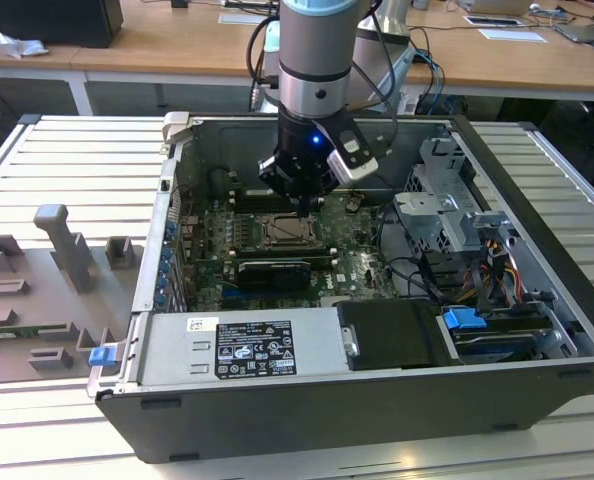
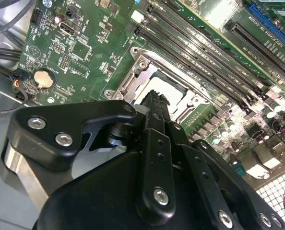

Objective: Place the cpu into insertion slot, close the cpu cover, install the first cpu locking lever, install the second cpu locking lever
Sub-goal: 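Install the second cpu locking lever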

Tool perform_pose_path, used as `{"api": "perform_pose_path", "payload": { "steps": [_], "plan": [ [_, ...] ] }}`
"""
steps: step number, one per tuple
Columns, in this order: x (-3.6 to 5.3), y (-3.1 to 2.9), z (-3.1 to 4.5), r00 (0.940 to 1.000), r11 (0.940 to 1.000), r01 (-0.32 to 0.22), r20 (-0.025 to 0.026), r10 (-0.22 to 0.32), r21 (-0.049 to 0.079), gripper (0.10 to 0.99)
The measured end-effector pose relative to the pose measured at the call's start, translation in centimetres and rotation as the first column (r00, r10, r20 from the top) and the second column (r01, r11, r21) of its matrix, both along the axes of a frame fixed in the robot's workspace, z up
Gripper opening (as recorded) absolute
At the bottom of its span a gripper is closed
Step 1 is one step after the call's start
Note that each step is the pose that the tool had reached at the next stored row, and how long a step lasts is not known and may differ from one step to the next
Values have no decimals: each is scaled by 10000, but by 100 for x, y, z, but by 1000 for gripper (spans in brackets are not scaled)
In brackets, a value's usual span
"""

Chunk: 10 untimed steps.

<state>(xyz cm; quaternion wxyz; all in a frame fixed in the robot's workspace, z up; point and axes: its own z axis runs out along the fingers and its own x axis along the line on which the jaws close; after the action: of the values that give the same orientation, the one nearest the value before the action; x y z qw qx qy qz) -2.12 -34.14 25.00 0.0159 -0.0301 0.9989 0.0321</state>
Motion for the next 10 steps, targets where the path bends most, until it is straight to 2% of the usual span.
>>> {"api": "perform_pose_path", "payload": {
  "steps": [4,7,10],
  "plan": [
    [0,-21,0,10000,10000,-1,0,1,0,106],
    [0,-62,0,10000,10000,-1,-2,1,2,106],
    [0,-100,-2,10000,10000,0,-31,0,7,106]
  ]
}}
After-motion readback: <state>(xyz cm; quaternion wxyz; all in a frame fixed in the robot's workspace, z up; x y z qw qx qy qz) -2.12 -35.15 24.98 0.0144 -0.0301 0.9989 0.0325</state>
